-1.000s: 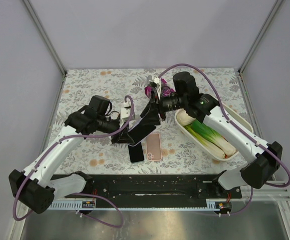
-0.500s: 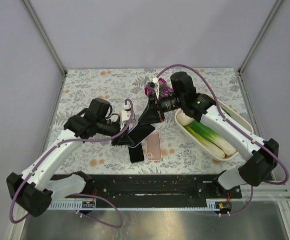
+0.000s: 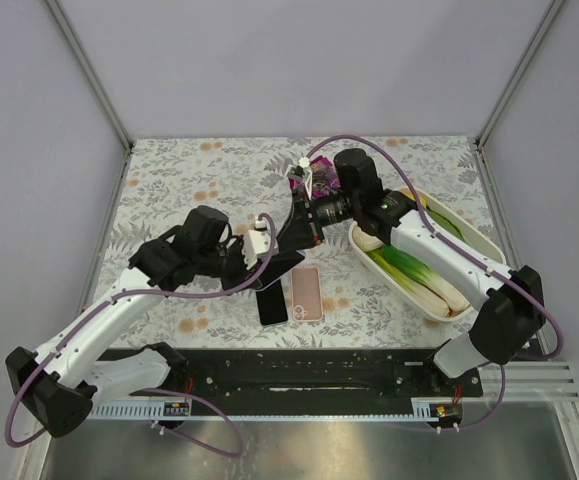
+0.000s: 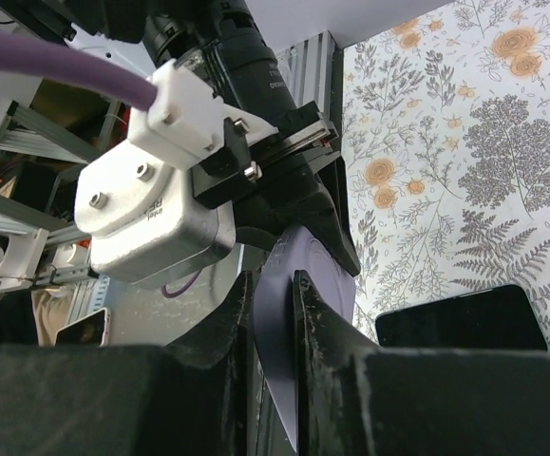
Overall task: Take the phone out of the phone case
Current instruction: Remove the phone case from the phone.
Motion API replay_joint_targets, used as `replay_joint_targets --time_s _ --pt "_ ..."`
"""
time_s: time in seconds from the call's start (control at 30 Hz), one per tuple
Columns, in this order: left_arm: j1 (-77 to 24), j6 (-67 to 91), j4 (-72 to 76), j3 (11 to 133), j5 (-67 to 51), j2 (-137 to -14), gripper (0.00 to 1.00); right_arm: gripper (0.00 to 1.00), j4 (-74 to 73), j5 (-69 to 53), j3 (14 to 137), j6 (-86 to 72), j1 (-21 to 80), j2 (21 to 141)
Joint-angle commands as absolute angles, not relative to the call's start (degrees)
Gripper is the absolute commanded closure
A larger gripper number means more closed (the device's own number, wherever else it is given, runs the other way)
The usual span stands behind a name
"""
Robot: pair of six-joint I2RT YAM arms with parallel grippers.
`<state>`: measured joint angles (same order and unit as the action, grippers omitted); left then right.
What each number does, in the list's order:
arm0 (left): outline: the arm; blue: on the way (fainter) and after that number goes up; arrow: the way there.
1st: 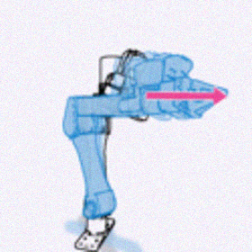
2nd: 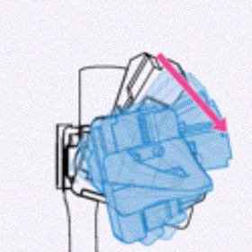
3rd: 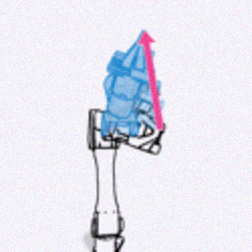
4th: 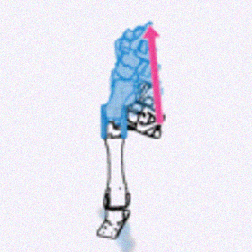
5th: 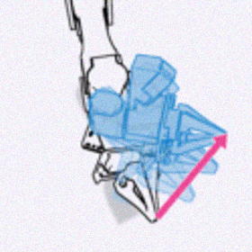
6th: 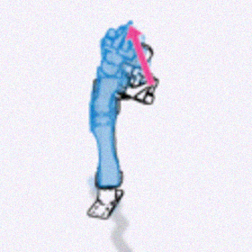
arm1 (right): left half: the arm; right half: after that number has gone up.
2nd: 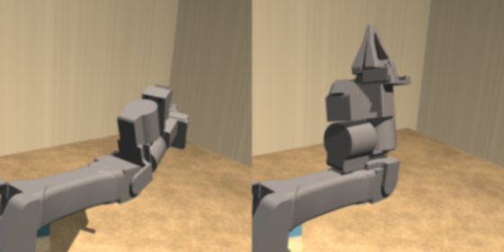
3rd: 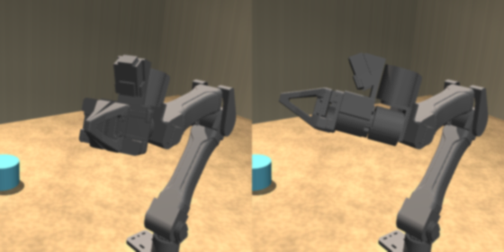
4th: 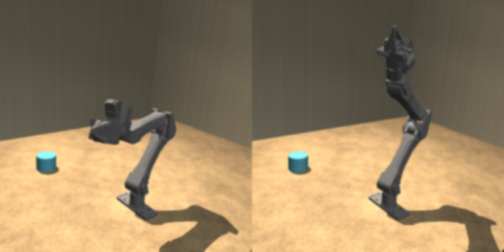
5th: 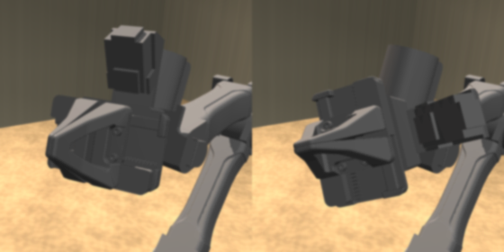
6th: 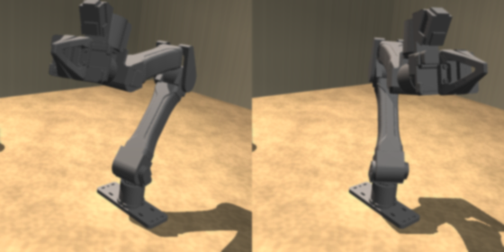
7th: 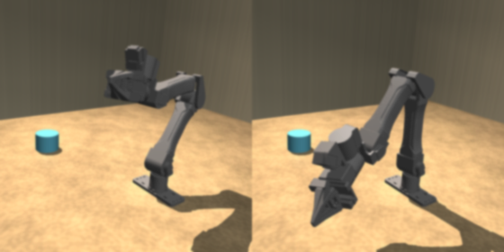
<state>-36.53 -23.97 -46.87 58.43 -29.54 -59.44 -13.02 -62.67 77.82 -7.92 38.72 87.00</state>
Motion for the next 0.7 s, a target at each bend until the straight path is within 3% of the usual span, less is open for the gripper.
replay_joint_targets --time_s 0.0,0.67 --pt "-40.16 -28.66 -36.83 58.36 -18.12 -57.83 1.00 1.00 -9.06 -56.78 77.17 -20.03 39.02 89.56" --pt "-47.11 -26.90 -32.34 56.78 -4.48 -57.04 1.00 1.00 -3.96 -55.11 75.24 -28.91 37.09 92.90"
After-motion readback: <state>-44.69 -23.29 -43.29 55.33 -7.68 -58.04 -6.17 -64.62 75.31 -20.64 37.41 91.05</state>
